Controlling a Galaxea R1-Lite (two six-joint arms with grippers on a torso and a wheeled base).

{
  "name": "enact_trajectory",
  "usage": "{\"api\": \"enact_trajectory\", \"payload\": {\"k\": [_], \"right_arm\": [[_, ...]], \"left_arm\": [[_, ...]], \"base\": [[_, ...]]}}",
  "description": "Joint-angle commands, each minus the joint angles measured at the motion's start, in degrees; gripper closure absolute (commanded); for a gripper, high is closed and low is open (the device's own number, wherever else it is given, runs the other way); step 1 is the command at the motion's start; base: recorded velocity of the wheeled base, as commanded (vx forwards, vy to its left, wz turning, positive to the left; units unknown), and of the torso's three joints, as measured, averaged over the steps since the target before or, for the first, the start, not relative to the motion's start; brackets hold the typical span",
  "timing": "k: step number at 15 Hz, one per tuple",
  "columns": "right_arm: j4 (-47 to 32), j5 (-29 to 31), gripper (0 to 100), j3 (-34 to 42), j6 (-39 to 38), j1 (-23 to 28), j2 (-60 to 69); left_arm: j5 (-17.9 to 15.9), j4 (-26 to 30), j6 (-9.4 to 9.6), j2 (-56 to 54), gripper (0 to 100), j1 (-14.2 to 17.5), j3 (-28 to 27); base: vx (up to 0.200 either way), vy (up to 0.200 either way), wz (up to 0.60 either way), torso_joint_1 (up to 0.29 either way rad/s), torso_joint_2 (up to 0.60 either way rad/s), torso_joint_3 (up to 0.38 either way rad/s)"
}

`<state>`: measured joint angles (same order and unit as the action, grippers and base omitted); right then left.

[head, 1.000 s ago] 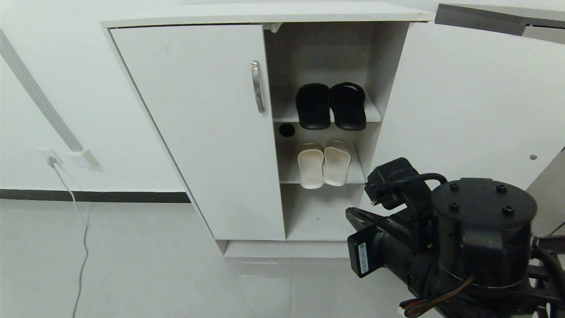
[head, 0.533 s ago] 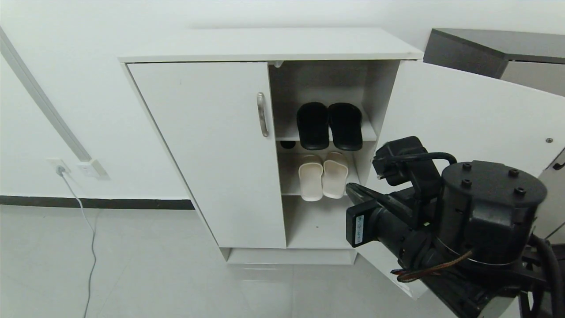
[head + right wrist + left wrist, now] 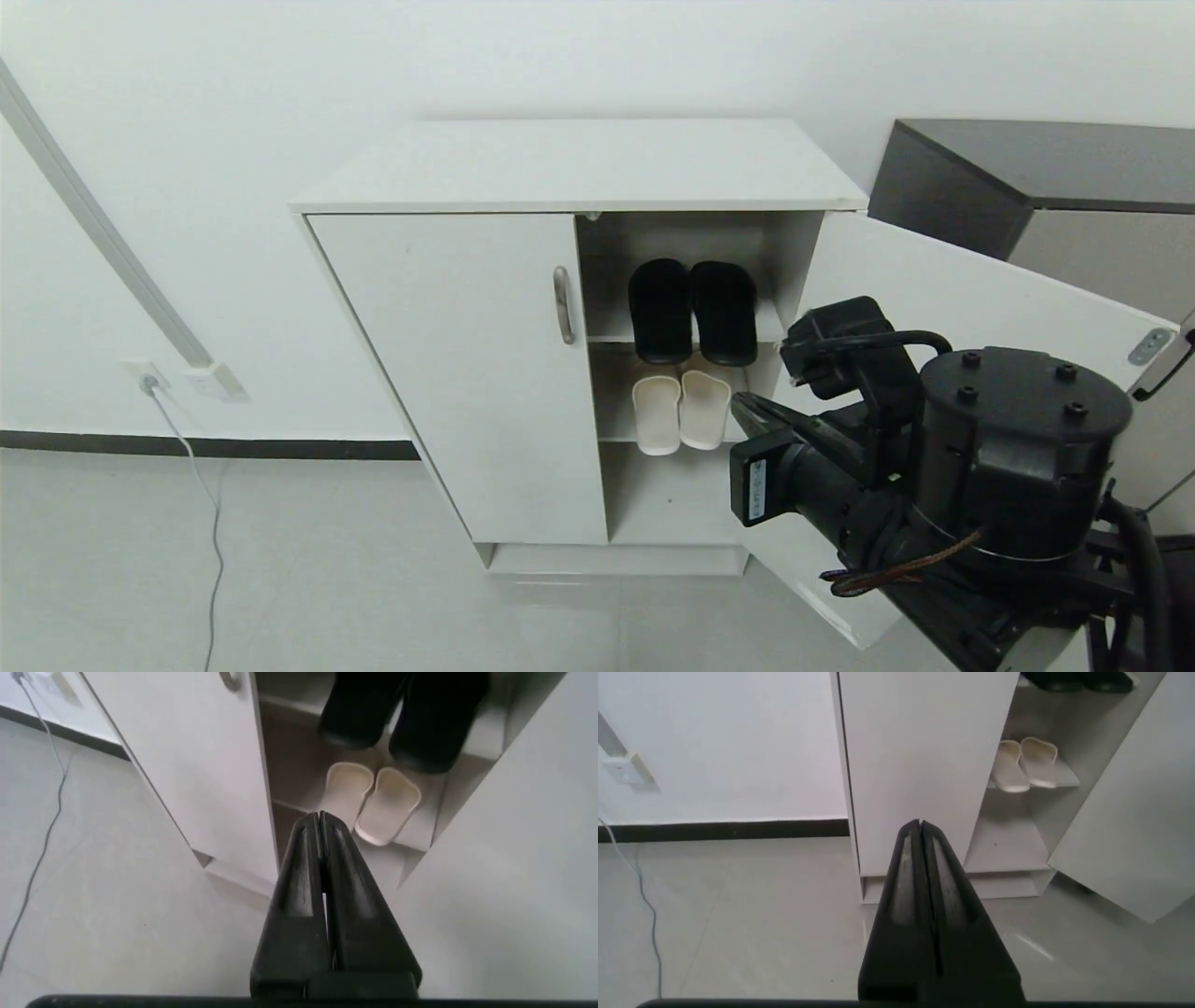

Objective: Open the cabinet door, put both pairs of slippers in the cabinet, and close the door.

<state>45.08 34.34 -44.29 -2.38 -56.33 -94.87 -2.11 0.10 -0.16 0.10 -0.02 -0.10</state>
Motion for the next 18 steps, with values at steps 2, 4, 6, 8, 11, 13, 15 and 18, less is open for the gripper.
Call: {"api": "enact_trajectory", "payload": {"k": [2,4,6,8,11,13,15,18], "right_arm": [[0.01,0.02,100,0.08,0.00,0.26,0.12],[0.01,0.02,100,-0.18,0.09,0.52,0.12],[-0.08,0.02,100,-0.10,0.09,0.70,0.12],[-0.08,0.02,100,-0.18,0.18,0.70,0.21],[0.01,0.02,100,-0.01,0.36,1.49,0.30],[0.01,0.02,100,-0.01,0.27,1.58,0.21],[0.01,-0.06,100,-0.01,0.36,1.66,0.12],[-0.08,-0.06,100,-0.01,0.36,2.37,-0.05]], "left_arm": [[-0.09,-0.01,0.16,0.08,100,0.02,0.01],[-0.09,0.08,0.25,0.08,100,-0.06,0.01],[-0.09,0.08,0.25,-0.01,100,0.02,0.01],[-0.09,0.08,0.25,-0.01,100,-0.06,0.01],[-0.09,-0.01,0.25,-0.01,100,0.02,0.01],[-0.09,0.08,0.16,0.08,100,0.02,0.01],[-0.09,0.08,0.16,0.08,100,0.02,0.01],[-0.09,0.08,0.16,-0.01,100,0.02,0.01]], "base": [[0.000,0.000,0.00,0.171,-0.48,-0.317],[0.000,0.000,0.00,0.171,-0.50,-0.317],[0.000,0.000,0.00,0.198,-0.51,-0.320],[0.000,0.000,0.00,0.212,-0.52,-0.310],[0.000,0.000,0.00,0.220,-0.54,-0.318],[0.000,0.000,0.00,0.244,-0.56,-0.325],[0.000,0.000,0.00,0.249,-0.58,-0.327],[0.000,0.000,0.00,0.263,-0.60,-0.334]]}}
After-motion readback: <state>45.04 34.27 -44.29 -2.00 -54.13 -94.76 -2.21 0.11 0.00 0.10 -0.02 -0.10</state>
